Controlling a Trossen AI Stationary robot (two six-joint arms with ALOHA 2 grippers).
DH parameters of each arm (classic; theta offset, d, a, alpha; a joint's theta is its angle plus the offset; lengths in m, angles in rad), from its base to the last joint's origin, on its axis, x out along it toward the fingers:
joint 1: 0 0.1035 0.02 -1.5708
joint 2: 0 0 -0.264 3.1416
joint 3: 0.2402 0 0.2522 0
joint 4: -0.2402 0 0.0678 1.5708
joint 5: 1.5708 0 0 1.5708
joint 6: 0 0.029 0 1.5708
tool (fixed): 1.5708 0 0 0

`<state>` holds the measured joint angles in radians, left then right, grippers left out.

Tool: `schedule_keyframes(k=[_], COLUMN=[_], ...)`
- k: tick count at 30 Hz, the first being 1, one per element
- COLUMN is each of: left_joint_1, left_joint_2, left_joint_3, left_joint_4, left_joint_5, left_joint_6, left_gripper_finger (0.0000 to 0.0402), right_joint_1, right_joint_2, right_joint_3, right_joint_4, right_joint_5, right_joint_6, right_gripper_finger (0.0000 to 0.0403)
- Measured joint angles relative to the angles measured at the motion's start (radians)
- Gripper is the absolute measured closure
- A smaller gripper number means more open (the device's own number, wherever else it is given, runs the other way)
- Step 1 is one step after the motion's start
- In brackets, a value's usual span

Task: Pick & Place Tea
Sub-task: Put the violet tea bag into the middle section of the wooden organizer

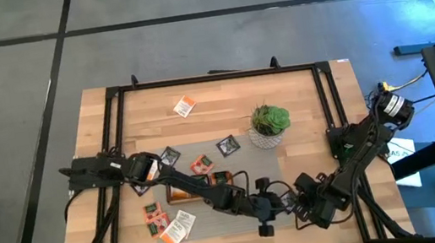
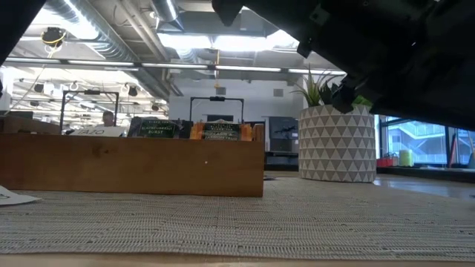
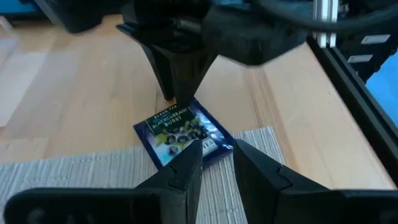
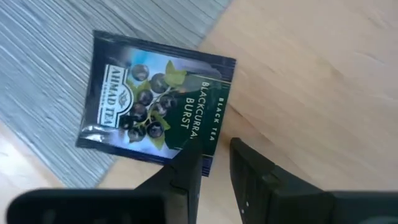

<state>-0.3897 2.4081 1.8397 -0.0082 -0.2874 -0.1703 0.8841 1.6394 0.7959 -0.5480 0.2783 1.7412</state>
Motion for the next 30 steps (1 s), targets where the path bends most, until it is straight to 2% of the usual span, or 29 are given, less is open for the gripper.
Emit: schedule_keyframes(k=[8, 17, 24, 30], left_joint_1=[-0.003, -0.003, -0.003, -0.001], left_joint_2=[0.0, 0.0, 0.049, 0.059], left_joint_3=[0.0, 0.0, 0.001, 0.004], left_joint_4=[-0.053, -0.128, -0.114, -0.119], left_joint_5=[0.001, -0.002, -0.026, -0.002], left_joint_6=[-0.027, -0.073, -0.11, -0.126], left_gripper_finger=[0.0313, 0.0313, 0.0313, 0.0313], right_joint_1=[-0.04, -0.044, -0.044, -0.043], right_joint_2=[0.004, 0.004, 0.004, 0.003], right_joint_3=[0.0, 0.002, 0.002, 0.002], right_joint_4=[0.077, 0.094, 0.116, 0.112], right_joint_5=[0.014, 0.023, 0.043, 0.043], right_joint_6=[-0.104, -0.149, -0.156, -0.157], right_gripper_finger=[0.032, 0.032, 0.032, 0.032])
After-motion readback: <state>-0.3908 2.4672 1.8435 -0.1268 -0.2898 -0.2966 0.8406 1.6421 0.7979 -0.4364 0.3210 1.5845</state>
